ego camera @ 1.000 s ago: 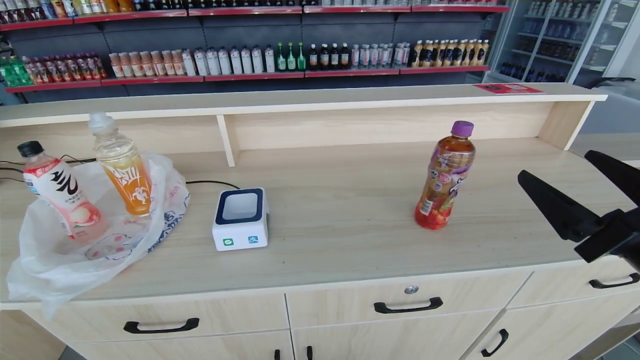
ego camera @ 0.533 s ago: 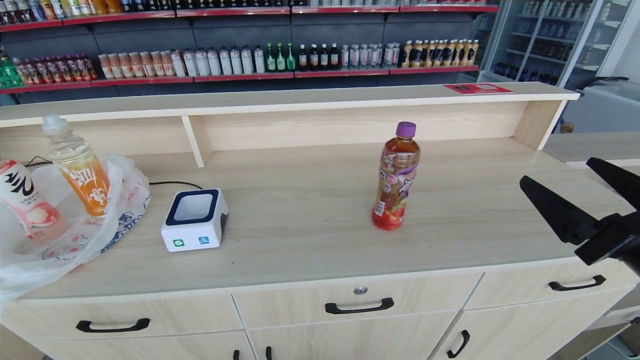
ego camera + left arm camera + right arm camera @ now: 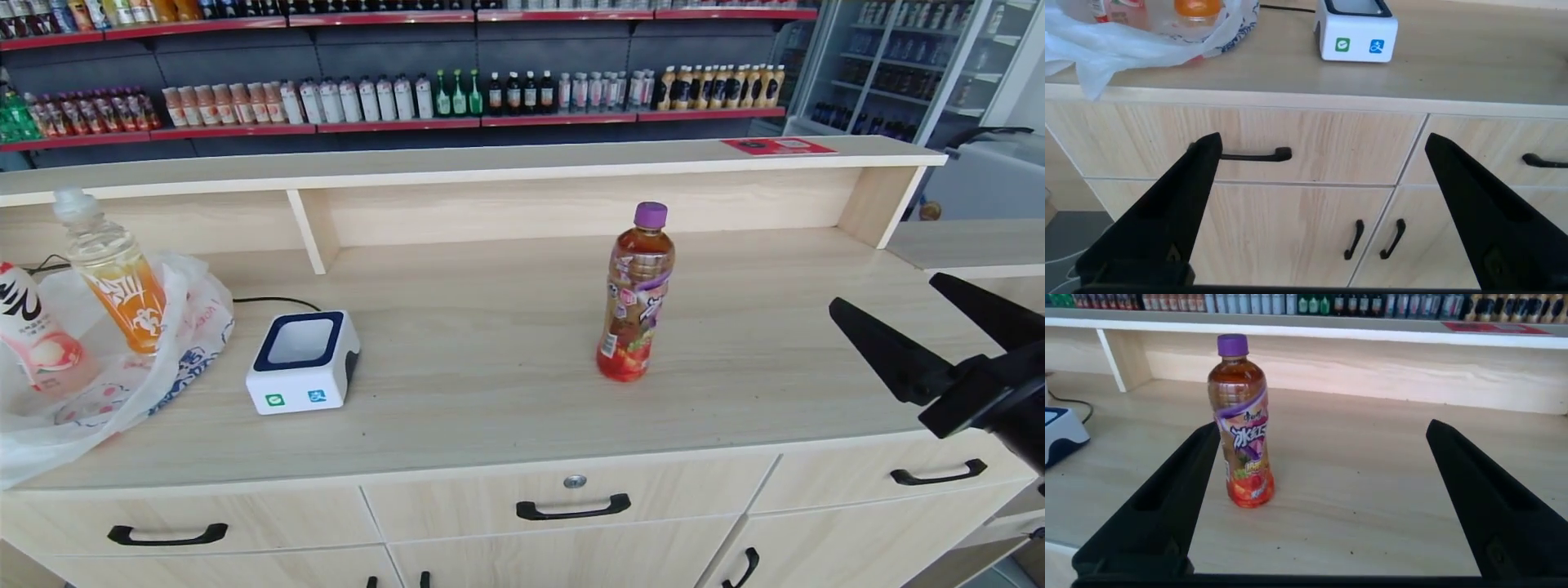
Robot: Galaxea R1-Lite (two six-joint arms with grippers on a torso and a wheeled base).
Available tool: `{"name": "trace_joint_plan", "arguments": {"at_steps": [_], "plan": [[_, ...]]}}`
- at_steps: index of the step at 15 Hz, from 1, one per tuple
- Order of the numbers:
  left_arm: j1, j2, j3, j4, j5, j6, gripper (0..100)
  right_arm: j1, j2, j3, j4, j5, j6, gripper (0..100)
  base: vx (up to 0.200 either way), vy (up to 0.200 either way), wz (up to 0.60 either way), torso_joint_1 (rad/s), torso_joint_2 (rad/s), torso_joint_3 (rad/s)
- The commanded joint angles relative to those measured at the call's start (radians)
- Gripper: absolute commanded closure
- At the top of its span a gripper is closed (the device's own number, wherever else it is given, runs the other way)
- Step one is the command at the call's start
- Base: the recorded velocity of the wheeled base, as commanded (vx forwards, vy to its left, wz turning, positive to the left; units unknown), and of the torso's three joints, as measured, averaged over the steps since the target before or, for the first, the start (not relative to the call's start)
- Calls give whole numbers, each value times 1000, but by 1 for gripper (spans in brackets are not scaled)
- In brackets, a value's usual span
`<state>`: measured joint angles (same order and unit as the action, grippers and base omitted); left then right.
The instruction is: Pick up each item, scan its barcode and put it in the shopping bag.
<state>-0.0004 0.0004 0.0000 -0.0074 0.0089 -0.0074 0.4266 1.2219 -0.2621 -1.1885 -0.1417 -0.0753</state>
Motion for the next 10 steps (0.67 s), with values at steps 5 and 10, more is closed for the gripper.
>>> {"name": "trace_joint_plan", "arguments": {"at_steps": [5,10], "plan": [[0,0,0,0,0,0,0,-42,100,21,-2,4,173,0,0,0,600,4,3,2],[0,1,0,0,0,1,0,-241,180,-12,-2,165,158,0,0,0,0,0,0,0]]}}
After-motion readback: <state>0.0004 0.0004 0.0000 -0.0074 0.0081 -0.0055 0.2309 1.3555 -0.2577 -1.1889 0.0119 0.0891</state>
